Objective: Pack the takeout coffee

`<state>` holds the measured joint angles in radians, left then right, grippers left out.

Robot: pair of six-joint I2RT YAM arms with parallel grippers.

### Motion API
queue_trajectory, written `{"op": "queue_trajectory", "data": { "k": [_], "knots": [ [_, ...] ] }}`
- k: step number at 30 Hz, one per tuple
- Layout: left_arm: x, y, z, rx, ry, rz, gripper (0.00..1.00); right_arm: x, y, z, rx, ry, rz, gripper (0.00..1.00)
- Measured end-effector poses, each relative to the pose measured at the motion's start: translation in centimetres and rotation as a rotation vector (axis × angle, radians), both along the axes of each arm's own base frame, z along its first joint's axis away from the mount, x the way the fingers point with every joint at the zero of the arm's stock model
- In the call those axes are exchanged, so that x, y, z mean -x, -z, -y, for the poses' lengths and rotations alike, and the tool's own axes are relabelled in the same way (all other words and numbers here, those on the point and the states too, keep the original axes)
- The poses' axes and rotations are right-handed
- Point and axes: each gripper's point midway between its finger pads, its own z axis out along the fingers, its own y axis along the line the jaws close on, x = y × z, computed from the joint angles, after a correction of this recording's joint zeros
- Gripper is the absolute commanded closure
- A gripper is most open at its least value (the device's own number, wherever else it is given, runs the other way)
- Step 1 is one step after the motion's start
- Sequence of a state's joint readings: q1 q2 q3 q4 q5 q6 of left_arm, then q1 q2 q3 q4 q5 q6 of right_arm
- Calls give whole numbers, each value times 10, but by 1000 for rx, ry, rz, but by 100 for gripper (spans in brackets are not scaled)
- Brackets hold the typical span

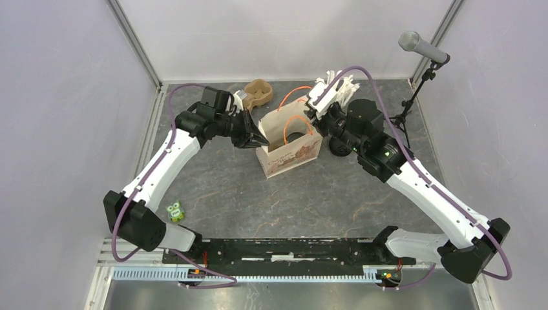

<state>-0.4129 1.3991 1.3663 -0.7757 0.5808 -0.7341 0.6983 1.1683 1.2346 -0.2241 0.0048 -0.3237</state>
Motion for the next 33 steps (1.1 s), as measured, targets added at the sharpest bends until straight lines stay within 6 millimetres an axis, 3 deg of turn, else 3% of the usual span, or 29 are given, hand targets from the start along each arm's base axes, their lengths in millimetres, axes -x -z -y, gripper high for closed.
{"op": "queue_trajectory", "data": {
  "k": [6,15,26,28,30,33],
  "knots": [
    [-8,1,-2,-27,-23,-4,74,-1,-17,6,-68,44,27,66],
    [-12,-2,-7,-60,-42,-13,55,-10,-20,29,-187,231,-30,63],
    [-20,-30,-14,-81,-54,57,36,-28,7,74,-211,537,-170,61],
    [-20,-36,-16,-88,-52,76,27,-39,6,81,-197,582,-181,60],
    [-20,-43,-18,-91,-46,100,1,-53,4,87,-182,624,-186,60],
    [-15,-51,-21,-97,-35,126,0,-80,0,99,-155,685,-193,60]
  ]
}}
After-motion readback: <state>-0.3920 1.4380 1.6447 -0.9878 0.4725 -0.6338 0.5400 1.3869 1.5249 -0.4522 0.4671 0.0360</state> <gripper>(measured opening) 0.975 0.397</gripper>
